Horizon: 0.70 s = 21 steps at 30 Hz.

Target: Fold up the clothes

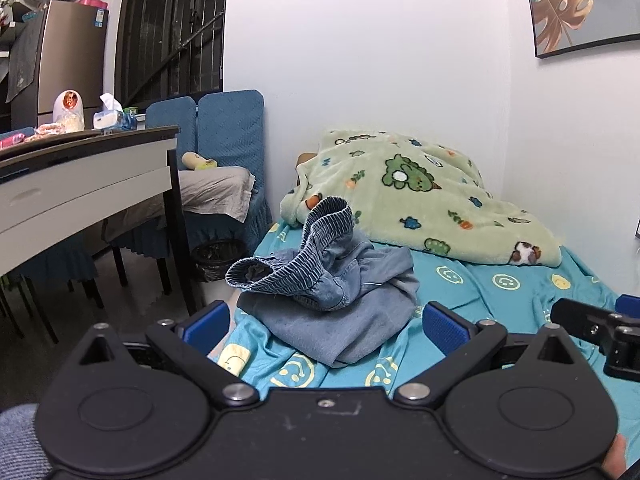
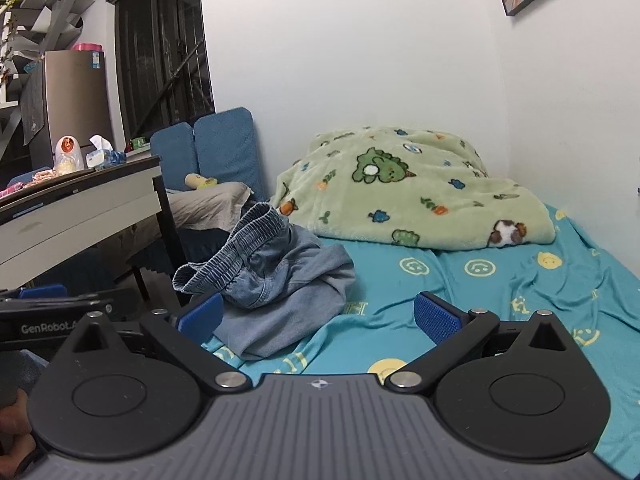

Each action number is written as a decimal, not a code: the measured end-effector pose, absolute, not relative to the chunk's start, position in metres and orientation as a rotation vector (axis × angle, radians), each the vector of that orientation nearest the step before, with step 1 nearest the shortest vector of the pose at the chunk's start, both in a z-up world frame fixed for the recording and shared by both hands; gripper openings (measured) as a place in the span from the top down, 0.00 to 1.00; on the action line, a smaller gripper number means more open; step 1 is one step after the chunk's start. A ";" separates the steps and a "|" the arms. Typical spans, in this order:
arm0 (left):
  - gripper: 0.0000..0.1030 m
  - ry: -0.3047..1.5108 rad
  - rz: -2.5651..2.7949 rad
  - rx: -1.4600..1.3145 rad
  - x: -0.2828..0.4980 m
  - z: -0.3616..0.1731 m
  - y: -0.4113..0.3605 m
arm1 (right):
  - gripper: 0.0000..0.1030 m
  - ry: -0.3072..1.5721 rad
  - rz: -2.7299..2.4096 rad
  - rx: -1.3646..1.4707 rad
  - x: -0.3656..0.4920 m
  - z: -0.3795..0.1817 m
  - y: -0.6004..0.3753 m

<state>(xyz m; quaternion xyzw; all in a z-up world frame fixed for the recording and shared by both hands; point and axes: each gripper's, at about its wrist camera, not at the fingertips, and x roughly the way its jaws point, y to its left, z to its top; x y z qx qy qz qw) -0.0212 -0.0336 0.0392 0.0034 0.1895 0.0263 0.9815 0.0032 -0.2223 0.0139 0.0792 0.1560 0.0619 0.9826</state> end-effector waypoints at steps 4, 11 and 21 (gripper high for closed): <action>0.00 0.397 0.053 0.006 -0.018 0.039 -0.034 | 0.00 0.311 0.118 0.153 0.003 0.020 -0.224; 0.00 0.433 0.039 0.021 0.004 0.027 -0.027 | 0.00 0.321 0.105 0.107 0.020 0.014 -0.226; 0.00 0.446 0.035 -0.018 0.044 0.025 0.000 | 0.00 0.319 0.115 0.095 0.069 0.032 -0.223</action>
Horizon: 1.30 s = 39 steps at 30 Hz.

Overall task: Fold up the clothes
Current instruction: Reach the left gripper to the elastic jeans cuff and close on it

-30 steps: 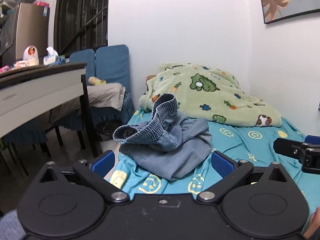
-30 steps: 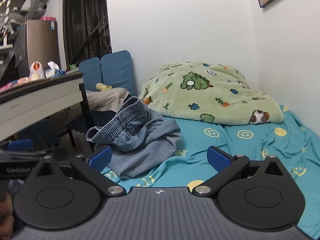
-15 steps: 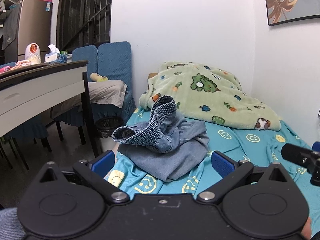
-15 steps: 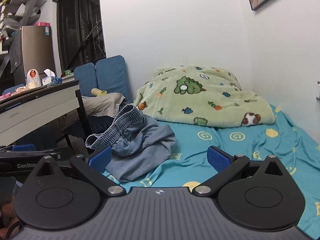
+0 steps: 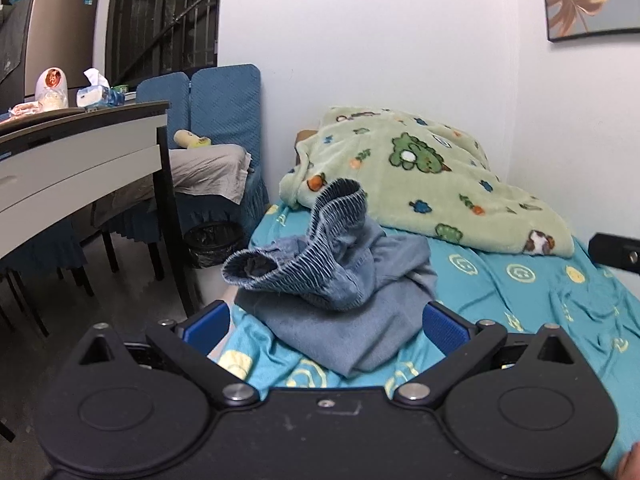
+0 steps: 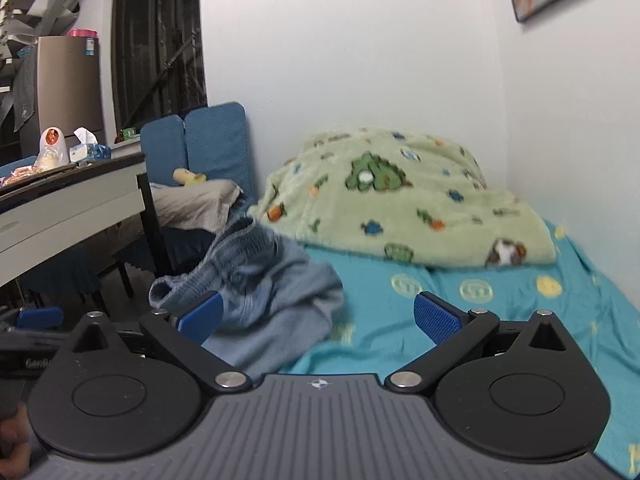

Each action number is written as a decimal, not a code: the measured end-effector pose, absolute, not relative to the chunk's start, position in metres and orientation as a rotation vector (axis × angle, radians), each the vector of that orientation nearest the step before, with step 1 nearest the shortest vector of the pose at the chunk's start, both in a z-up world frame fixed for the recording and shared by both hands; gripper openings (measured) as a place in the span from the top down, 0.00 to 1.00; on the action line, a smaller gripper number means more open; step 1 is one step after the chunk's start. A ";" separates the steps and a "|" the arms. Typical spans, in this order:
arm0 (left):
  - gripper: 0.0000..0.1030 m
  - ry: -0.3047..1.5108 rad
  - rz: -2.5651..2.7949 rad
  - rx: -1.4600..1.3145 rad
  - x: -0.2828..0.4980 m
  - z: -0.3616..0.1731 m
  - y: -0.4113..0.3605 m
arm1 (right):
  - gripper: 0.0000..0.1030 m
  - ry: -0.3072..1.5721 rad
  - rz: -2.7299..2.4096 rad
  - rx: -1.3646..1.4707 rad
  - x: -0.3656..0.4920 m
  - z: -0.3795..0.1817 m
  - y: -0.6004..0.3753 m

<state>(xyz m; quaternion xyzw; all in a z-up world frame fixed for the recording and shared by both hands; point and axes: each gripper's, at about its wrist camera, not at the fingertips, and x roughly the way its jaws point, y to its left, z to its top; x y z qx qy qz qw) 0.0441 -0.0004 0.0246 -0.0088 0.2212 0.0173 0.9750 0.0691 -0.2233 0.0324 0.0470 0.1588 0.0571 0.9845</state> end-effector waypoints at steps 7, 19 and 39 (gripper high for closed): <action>0.01 0.487 0.095 -0.046 0.084 0.026 0.024 | 0.00 0.334 0.148 0.054 0.121 0.026 -0.212; 0.07 0.578 0.233 0.107 0.178 0.002 0.070 | 0.00 0.390 0.199 0.016 0.152 -0.033 -0.214; 0.16 0.696 0.223 -0.010 0.288 -0.075 0.126 | 0.00 0.517 0.279 0.037 0.186 -0.066 -0.208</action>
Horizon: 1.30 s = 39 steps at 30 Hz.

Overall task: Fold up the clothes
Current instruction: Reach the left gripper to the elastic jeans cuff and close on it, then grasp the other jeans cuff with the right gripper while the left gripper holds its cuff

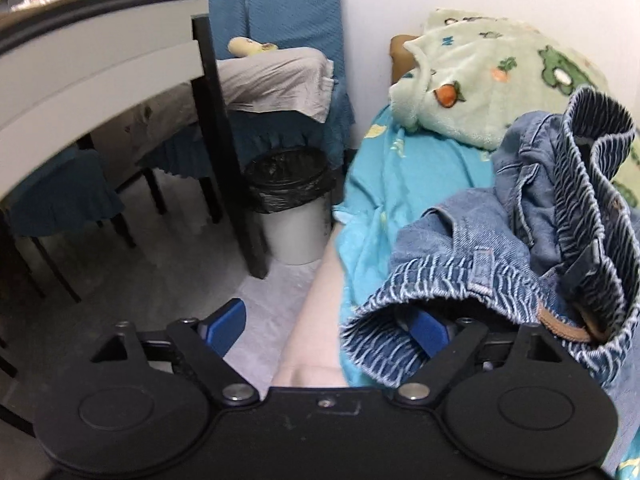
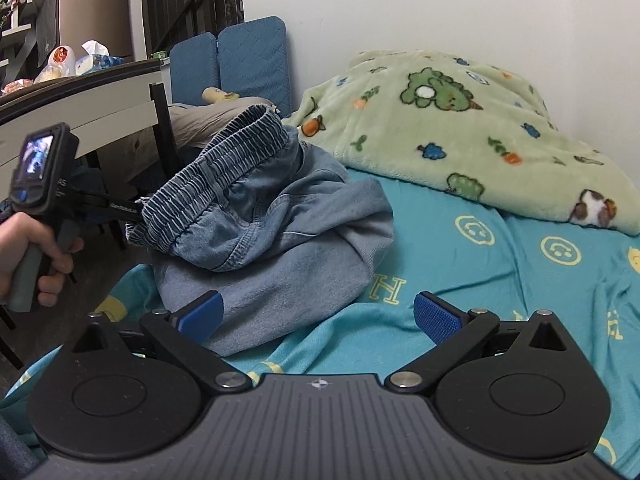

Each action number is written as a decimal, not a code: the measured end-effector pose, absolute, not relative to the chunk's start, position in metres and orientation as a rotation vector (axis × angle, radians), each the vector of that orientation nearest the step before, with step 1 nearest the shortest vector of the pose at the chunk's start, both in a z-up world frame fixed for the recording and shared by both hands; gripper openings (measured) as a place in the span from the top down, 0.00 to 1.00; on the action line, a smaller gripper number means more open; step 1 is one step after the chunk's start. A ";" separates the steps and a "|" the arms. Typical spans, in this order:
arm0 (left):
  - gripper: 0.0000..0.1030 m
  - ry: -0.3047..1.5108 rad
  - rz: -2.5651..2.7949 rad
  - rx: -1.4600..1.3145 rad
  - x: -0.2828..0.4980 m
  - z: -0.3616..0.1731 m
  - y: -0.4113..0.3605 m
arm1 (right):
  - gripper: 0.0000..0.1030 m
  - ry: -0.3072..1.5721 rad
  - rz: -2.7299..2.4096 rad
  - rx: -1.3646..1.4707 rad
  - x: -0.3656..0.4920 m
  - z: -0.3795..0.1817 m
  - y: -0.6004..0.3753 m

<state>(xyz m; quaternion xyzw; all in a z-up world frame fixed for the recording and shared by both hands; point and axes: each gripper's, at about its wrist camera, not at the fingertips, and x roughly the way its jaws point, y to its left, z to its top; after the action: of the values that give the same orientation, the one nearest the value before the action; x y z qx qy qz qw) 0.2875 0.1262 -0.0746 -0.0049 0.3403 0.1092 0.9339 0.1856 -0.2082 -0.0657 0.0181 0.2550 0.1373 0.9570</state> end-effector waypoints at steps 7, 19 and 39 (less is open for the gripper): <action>0.52 0.661 0.095 -0.067 0.293 -0.077 0.120 | 0.00 0.523 0.279 0.061 0.186 -0.067 -0.209; 0.95 0.558 0.047 -0.094 0.238 -0.023 0.077 | 0.07 0.472 0.262 0.096 0.180 -0.060 -0.220; 0.92 0.480 0.096 -0.078 0.161 -0.020 0.007 | 0.14 0.475 0.176 0.267 0.179 -0.066 -0.261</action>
<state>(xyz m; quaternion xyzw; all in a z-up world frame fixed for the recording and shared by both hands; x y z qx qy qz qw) 0.1609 0.0069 -0.0203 -0.0387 0.2374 0.0475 0.9695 0.1792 -0.2613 -0.0656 0.1318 0.2342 0.0869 0.9593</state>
